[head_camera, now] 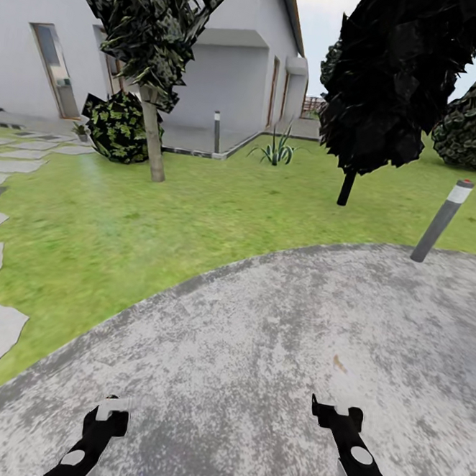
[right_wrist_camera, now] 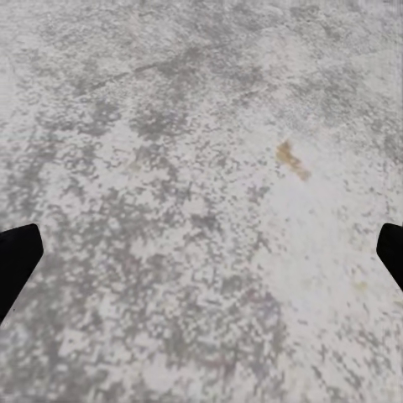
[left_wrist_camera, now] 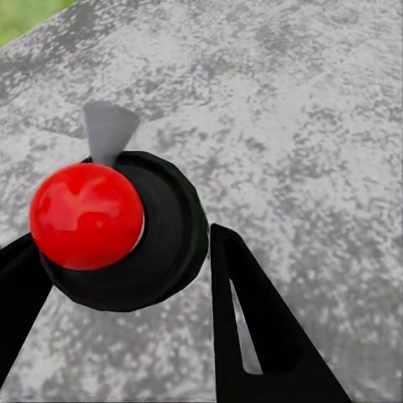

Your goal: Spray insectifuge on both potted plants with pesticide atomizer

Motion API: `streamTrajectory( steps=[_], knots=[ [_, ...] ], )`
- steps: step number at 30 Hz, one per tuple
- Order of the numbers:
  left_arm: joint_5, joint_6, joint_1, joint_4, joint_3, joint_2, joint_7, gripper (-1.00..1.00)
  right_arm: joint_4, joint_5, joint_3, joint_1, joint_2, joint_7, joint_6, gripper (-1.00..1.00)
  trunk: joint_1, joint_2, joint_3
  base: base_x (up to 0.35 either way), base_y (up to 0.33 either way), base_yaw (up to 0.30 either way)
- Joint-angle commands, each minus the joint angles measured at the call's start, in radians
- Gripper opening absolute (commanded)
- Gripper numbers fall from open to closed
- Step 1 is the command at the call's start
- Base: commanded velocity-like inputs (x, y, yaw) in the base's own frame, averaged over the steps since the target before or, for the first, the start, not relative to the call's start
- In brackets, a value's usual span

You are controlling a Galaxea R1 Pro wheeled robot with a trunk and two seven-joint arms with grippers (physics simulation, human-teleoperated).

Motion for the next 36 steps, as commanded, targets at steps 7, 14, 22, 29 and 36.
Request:
streamTrajectory(
  steps=[7, 14, 22, 29, 36],
  knots=[
    [-0.002, 0.005, -0.003, 0.000, 0.036, 0.012, 0.000, -1.00, 0.004, 0.001, 0.000, 0.000, 0.001, -0.003, -0.003, 1.00, 0.000, 0.000, 0.005, 0.000, 0.000, 0.252],
    [-0.004, 0.001, 0.001, -0.002, 0.028, 0.004, -0.001, -1.00, 0.008, 0.001, 0.001, 0.000, 0.001, -0.003, -0.003, 1.00, 0.000, 0.000, 0.011, 0.000, 0.000, 0.250],
    [-0.002, -0.001, 0.001, -0.002, 0.033, 0.004, -0.002, -1.00, 0.009, 0.001, 0.002, 0.000, 0.001, -0.003, -0.003, 1.00, 0.000, 0.000, 0.015, 0.000, 0.000, 0.258],
    [-0.002, 0.000, 0.001, -0.002, 0.035, 0.004, -0.002, -1.00, 0.009, 0.001, 0.002, 0.000, 0.001, -0.004, -0.003, 1.00, 0.000, 0.000, 0.016, 0.000, 0.000, 0.278],
    [-0.002, 0.001, 0.001, -0.001, 0.035, 0.005, -0.002, -1.00, 0.009, 0.001, 0.002, 0.000, 0.001, -0.004, -0.003, 1.00, 0.000, 0.000, 0.017, 0.000, 0.000, 0.279]
  ],
)
